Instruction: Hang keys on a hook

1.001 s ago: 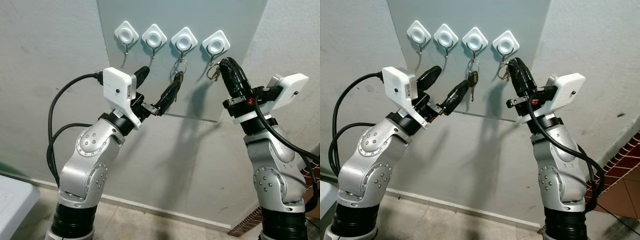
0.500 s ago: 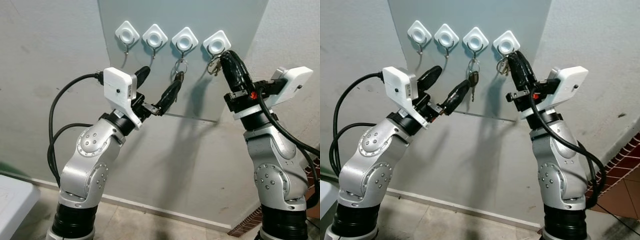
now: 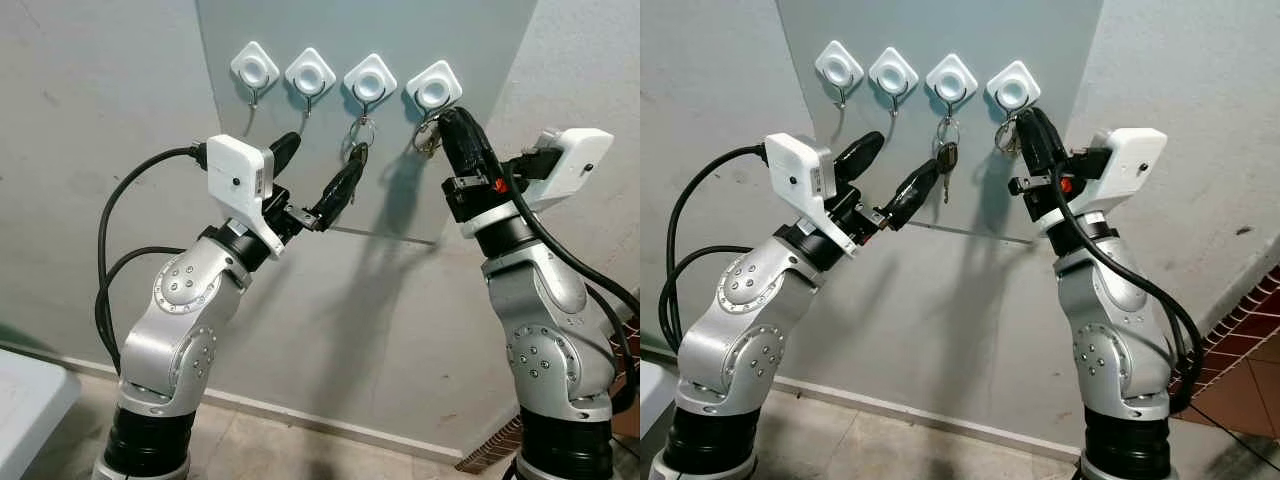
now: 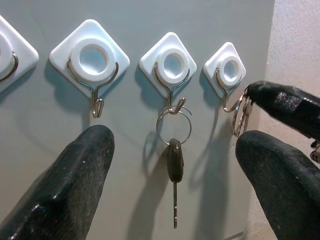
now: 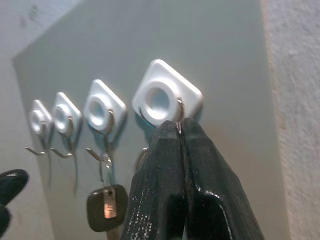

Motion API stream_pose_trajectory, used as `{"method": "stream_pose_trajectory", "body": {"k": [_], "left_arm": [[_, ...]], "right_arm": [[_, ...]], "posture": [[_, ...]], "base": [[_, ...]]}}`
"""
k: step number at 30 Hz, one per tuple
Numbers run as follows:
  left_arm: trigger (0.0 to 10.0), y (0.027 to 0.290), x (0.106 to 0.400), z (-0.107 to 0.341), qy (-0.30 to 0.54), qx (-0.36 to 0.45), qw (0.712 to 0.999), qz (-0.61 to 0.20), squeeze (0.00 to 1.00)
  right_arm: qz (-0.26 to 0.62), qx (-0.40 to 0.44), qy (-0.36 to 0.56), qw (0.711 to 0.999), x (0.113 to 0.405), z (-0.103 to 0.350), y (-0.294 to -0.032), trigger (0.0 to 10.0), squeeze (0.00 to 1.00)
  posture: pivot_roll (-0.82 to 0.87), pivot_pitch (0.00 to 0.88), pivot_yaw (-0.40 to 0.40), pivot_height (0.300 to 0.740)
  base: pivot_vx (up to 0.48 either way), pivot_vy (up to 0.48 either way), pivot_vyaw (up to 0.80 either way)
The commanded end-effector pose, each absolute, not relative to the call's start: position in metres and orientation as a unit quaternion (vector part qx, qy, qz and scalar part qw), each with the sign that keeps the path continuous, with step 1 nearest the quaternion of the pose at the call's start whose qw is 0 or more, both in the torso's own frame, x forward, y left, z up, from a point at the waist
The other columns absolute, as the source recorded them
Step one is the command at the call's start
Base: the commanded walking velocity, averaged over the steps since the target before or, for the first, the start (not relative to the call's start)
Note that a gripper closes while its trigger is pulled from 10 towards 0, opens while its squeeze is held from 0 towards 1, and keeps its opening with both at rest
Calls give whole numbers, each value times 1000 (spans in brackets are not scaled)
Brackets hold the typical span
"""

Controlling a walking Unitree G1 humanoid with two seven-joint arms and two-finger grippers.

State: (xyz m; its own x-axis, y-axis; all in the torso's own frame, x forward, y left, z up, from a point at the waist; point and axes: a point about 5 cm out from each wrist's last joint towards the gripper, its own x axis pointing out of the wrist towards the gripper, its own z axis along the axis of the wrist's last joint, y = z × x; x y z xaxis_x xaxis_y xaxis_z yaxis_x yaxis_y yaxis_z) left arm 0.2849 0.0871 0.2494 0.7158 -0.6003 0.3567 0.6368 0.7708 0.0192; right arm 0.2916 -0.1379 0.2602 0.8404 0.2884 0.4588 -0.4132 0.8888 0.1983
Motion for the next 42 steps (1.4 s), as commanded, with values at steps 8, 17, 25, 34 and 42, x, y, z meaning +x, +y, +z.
{"method": "stream_pose_trajectory", "body": {"k": [8,17,25,34,42], "left_arm": [[10000,84,282,257,-185,-57,920,-341,0],[10000,84,281,257,-184,-61,920,-341,0],[10000,85,281,257,-183,-62,920,-340,0],[10000,85,281,258,-184,-66,921,-338,0],[10000,85,281,259,-183,-68,921,-338,0]], "right_arm": [[163,147,-211,952,287,273,-132,10000,0],[159,159,-209,952,282,278,-127,10000,0],[153,171,-200,953,279,280,-123,10000,0],[153,190,-176,954,274,274,-118,10000,0],[149,198,-164,955,272,271,-118,10000,0]], "posture": [[5,0,-7,732],[4,4,-7,732],[7,11,-11,732],[7,15,-11,732],[6,16,-13,732]], "base": [[0,0,0],[0,0,0],[0,0,0],[0,0,0],[0,0,0]]}}
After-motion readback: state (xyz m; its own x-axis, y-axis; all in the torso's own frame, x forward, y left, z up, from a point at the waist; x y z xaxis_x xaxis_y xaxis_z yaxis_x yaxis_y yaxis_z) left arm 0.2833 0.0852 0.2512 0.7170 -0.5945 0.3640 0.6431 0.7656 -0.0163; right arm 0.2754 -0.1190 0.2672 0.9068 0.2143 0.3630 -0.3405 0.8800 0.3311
